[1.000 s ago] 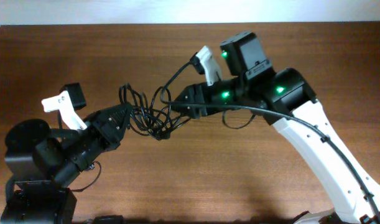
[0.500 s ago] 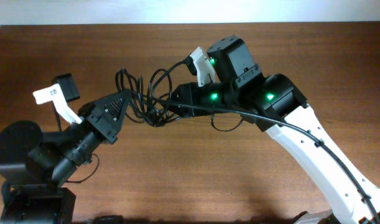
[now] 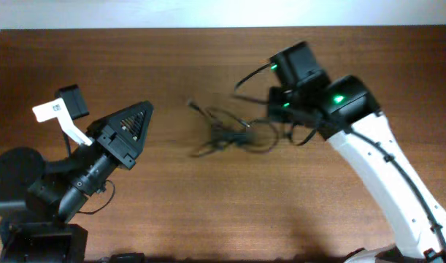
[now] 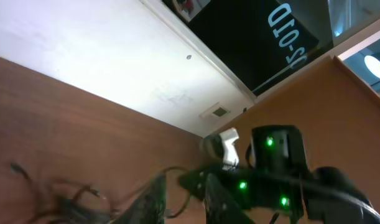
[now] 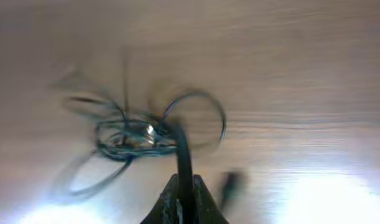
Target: Untangle cables
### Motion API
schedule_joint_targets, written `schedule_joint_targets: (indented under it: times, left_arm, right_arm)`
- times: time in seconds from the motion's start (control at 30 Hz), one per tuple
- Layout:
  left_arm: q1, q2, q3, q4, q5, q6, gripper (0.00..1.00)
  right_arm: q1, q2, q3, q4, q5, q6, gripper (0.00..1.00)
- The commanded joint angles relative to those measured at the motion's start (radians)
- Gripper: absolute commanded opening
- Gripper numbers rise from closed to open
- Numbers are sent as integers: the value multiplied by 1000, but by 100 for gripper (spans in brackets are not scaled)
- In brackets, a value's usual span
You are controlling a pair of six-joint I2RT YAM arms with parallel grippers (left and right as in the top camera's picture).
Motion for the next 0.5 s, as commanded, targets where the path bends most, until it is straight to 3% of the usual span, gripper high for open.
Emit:
schedule_joint_targets:
  times: [0.0, 0.07, 0.13, 0.2, 0.3, 0.4, 0.47]
  left_arm:
    - [2, -4, 22, 5, 8, 66, 22]
    - [2, -4, 22, 5, 8, 69, 25]
    - [2, -4, 22, 2, 11, 78, 35]
    - [2, -4, 22, -7, 62, 191, 41]
    - [2, -4, 22, -86, 269, 510, 61]
    - [2, -4, 22, -209, 271, 599, 74]
    - [2, -4, 21, -285, 169, 609, 82]
  right_arm:
    - [-154, 2, 3, -56, 79, 2, 4]
    - [-202, 2, 3, -87, 45, -40, 4]
    - [-217, 2, 3, -85, -26, -148, 4]
    - [-217, 1, 3, -58, -135, -268, 4]
    - [-217, 1, 4, 59, -553, -417, 4]
    - [-216, 0, 4, 256, -975, -417, 4]
    - [-214, -8, 4, 379, -1196, -389, 4]
